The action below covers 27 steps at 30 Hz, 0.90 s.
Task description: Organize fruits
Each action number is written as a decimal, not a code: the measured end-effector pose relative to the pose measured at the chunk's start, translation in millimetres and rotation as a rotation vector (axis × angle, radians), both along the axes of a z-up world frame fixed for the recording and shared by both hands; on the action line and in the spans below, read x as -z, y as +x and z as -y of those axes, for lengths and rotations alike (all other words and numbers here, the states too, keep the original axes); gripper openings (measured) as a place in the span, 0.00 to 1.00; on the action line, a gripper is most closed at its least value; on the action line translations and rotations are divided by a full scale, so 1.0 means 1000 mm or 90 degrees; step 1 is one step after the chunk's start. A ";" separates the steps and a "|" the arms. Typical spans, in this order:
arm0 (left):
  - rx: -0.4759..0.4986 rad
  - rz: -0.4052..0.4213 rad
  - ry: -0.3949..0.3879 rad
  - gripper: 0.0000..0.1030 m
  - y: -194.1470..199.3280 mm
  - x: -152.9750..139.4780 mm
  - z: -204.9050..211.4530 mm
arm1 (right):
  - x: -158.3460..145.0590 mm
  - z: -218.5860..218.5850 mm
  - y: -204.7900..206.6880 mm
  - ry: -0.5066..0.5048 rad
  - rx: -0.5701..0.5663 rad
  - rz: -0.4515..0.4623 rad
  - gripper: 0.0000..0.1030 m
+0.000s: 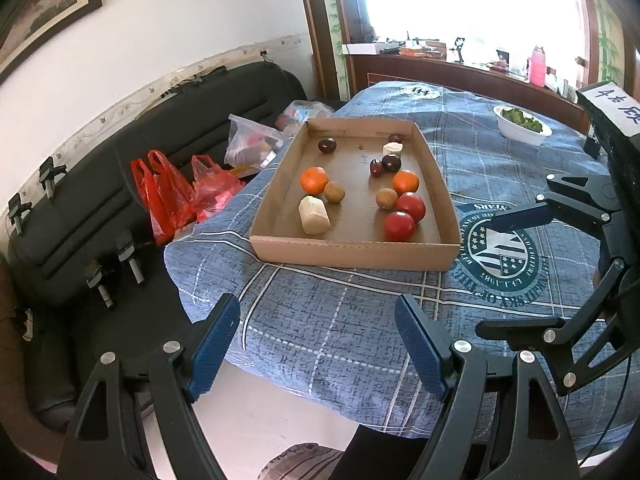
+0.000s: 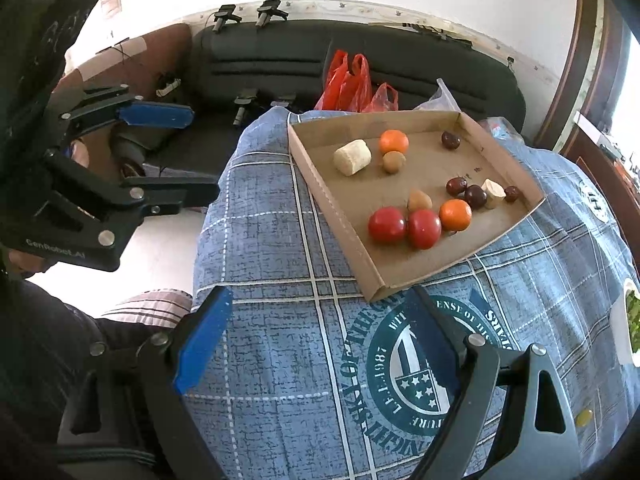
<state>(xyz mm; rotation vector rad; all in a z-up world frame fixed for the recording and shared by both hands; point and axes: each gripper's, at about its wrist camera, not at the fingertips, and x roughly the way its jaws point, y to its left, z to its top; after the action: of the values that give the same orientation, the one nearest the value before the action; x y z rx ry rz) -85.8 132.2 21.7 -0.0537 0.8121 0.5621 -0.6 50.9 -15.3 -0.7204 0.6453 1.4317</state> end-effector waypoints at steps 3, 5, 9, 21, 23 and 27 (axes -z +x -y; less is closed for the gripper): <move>-0.002 0.001 -0.001 0.77 -0.001 0.000 -0.002 | 0.000 -0.001 -0.001 -0.001 -0.001 0.002 0.86; -0.004 0.002 -0.001 0.77 -0.001 0.000 -0.002 | 0.000 -0.001 -0.002 -0.002 -0.001 0.003 0.86; -0.007 0.002 -0.001 0.77 -0.002 0.000 -0.005 | -0.001 -0.003 -0.004 -0.002 -0.001 0.006 0.86; -0.011 -0.001 -0.006 0.77 -0.003 0.000 -0.011 | -0.003 -0.006 -0.006 0.006 0.001 0.009 0.86; -0.012 -0.001 -0.005 0.77 -0.003 0.000 -0.011 | -0.004 -0.007 -0.006 0.008 0.001 0.009 0.86; -0.015 0.004 -0.006 0.77 -0.004 0.000 -0.013 | -0.003 -0.008 -0.005 0.007 0.001 0.011 0.86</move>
<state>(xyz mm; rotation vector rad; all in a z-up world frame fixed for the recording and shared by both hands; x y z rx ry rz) -89.8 144.8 21.9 -0.0737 0.8084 0.5802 -5.8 59.3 -11.9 -0.7220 0.6242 1.4248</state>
